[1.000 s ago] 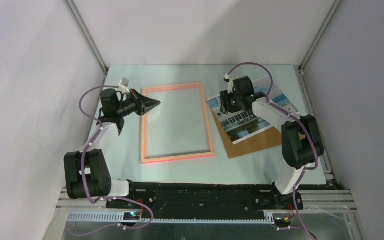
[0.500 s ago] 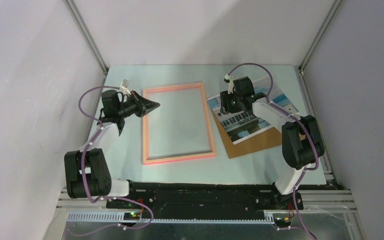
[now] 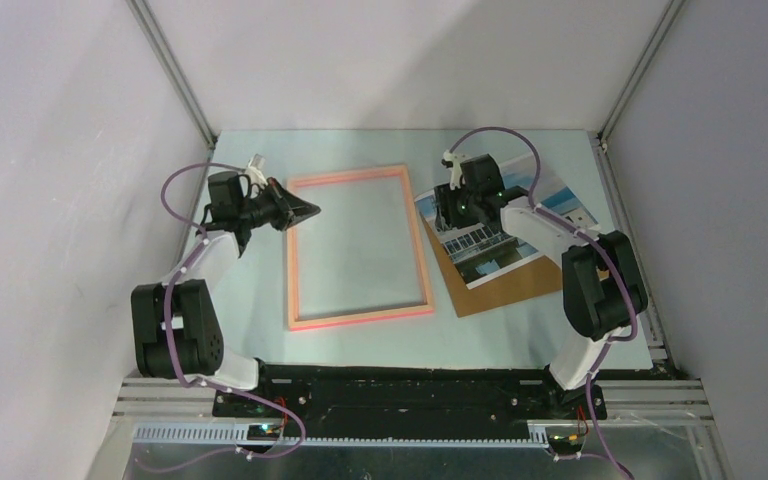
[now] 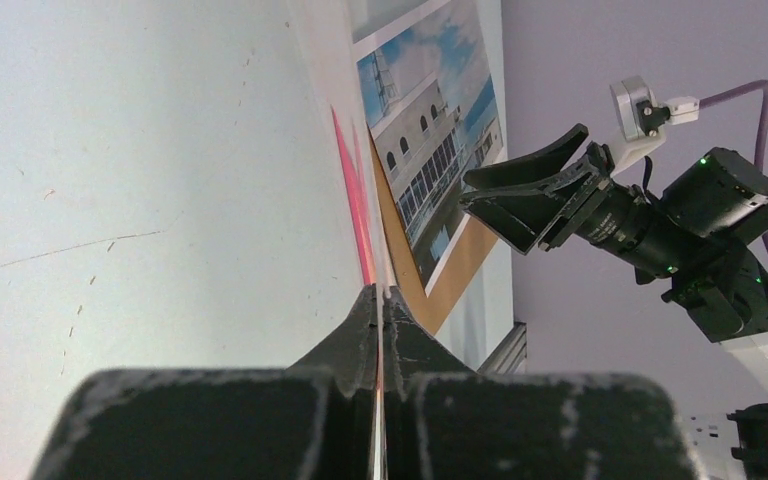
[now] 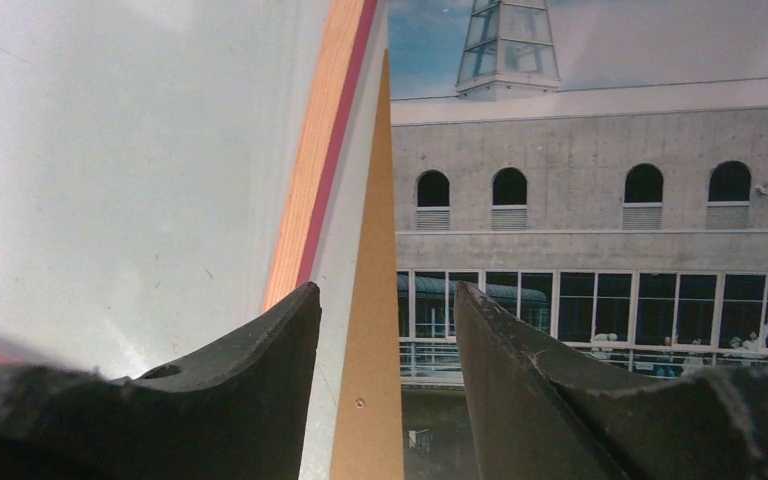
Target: Put the photo into the frame
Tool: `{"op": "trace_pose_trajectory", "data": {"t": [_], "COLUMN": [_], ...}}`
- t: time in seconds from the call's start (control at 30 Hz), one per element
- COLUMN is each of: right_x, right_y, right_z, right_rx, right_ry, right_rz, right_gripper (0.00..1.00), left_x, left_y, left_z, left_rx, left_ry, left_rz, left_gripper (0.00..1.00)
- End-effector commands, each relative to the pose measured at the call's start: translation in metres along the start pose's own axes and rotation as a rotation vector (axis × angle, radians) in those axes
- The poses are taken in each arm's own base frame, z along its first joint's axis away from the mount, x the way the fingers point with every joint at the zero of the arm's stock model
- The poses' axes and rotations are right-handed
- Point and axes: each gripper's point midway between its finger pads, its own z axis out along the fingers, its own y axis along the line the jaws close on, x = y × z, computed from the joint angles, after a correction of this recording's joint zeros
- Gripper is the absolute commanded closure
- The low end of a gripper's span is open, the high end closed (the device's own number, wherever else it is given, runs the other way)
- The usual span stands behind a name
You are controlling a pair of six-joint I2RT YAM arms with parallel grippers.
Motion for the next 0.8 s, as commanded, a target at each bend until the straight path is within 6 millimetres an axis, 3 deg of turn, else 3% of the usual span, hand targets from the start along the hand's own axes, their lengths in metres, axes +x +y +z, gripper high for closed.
{"op": "trace_pose_trajectory", "data": {"t": [0.0,0.77], "right_x": [-0.007,0.008], "right_y": [0.010,0.040], "right_z": [0.006,0.053], "right_rx": [-0.024,-0.139], "right_ry": [-0.035,0.084], "right_rz": [-0.030,0.033], "right_gripper": [0.44,0.48], "left_x": [-0.011,-0.012], "left_y": [-0.015,-0.007], "left_z": [0.001,0.015], "left_rx": [0.029,0.012], "left_ry": [-0.007,0.069], "left_rz": [0.101,0.206], "left_gripper": [1.00,1.00]}}
